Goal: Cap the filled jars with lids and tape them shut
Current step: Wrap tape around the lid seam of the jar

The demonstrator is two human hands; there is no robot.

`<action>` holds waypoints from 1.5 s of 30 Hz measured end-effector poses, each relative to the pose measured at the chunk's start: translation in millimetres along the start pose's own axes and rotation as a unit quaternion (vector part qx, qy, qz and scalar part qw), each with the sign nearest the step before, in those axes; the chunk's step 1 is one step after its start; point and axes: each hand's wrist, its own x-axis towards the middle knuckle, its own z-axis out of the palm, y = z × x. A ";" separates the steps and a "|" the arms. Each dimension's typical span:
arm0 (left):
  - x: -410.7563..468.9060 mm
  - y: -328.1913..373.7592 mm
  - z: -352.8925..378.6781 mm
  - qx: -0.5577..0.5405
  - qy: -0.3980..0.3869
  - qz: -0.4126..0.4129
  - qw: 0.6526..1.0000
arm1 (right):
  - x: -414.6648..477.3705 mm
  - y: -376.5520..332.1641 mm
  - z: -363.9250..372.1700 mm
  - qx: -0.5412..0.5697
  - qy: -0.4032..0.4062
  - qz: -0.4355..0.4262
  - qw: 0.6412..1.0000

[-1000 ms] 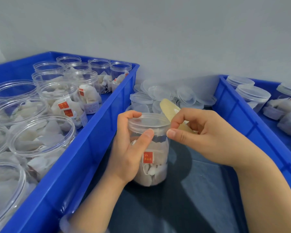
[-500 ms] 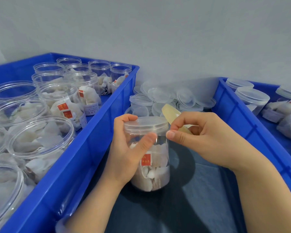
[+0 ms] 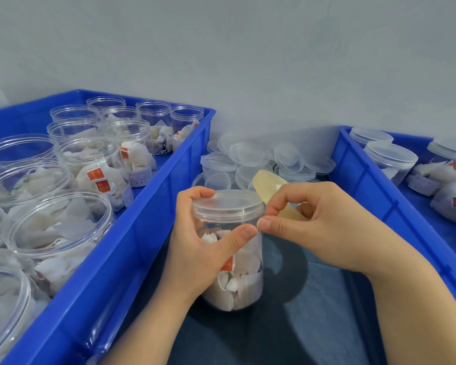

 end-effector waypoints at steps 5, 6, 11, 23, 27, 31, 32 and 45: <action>-0.6 0.7 0.2 0.002 0.000 0.000 1.000 | -0.4 -0.9 -0.9 -0.006 0.000 0.011 1.000; -0.6 0.8 0.1 0.001 0.000 0.001 1.000 | -0.4 -1.1 -0.8 -0.007 -0.001 0.012 1.000; -1.0 1.1 0.6 -0.001 0.007 0.004 1.000 | -0.2 -2.6 0.1 -0.011 0.001 0.008 1.000; 2.8 -0.2 -3.2 -0.026 0.019 -0.008 0.999 | -0.4 -1.3 0.1 -0.068 -0.009 0.063 0.996; 3.8 0.1 -3.8 -0.044 0.012 -0.010 0.999 | -1.0 -1.2 0.8 -0.075 -0.007 0.087 0.993; 2.0 -0.1 -4.0 -0.056 -0.009 -0.015 0.998 | -1.9 -0.7 -1.0 -0.091 -0.013 0.112 0.989; 1.7 -0.2 -3.7 -0.061 -0.014 -0.014 0.998 | -2.3 -0.9 -1.4 -0.092 -0.010 0.114 0.989; 0.1 -2.9 -10.2 -0.176 -0.098 -0.089 0.975 | 0.9 10.5 -4.3 0.006 -0.042 0.118 0.992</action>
